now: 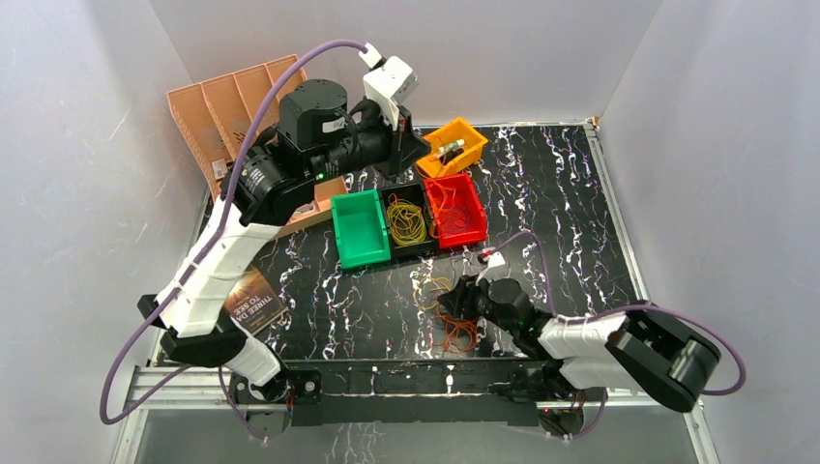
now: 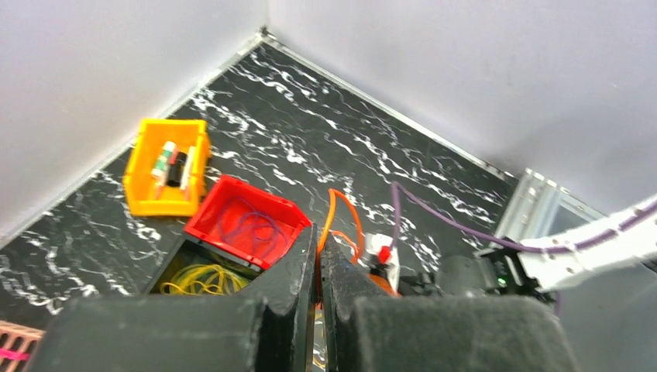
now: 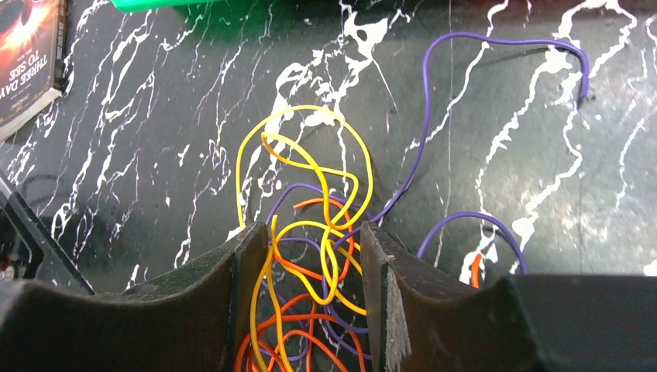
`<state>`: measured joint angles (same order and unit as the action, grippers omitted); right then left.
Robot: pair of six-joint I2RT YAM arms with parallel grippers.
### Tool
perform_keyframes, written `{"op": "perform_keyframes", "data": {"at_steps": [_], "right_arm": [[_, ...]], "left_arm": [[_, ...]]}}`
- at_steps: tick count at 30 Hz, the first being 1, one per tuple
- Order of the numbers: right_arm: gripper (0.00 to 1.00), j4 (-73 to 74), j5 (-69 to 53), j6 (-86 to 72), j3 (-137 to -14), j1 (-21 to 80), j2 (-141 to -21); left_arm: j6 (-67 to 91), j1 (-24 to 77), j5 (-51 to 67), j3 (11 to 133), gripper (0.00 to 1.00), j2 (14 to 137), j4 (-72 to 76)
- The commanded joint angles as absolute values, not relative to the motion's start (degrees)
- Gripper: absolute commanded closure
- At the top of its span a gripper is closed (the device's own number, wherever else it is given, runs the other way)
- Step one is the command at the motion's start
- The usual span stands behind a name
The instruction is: Untangle the cables
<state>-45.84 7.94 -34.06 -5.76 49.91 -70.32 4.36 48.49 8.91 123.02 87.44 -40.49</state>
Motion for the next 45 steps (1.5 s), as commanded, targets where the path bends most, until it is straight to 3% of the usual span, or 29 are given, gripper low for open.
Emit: {"op": "perform_keyframes", "data": {"at_steps": [1, 8, 18, 30, 45], "right_arm": [[0.45, -38.1, 7.8, -35.2, -3.8, 50.3, -63.2], [0.42, -22.8, 9.4, -34.1, -2.9, 50.3, -48.3], [0.36, -8.4, 10.1, -32.0, -7.1, 50.2, -31.2], [0.34, -4.3, 11.6, -29.0, -14.0, 50.3, -32.8], [0.32, -1.0, 14.1, -28.5, -18.4, 50.2, -32.8]], "left_arm": [[-0.1, 48.6, 0.8, 130.0, 1.00, 88.8, -44.4], [-4.5, 48.6, -7.5, 133.8, 1.00, 89.8, -44.6], [-5.4, 48.6, -12.2, 124.8, 1.00, 89.6, -45.1], [2.5, 48.5, -4.9, 98.1, 1.00, 81.4, -37.9], [5.8, 48.5, -4.6, 87.9, 1.00, 76.2, -32.9]]}}
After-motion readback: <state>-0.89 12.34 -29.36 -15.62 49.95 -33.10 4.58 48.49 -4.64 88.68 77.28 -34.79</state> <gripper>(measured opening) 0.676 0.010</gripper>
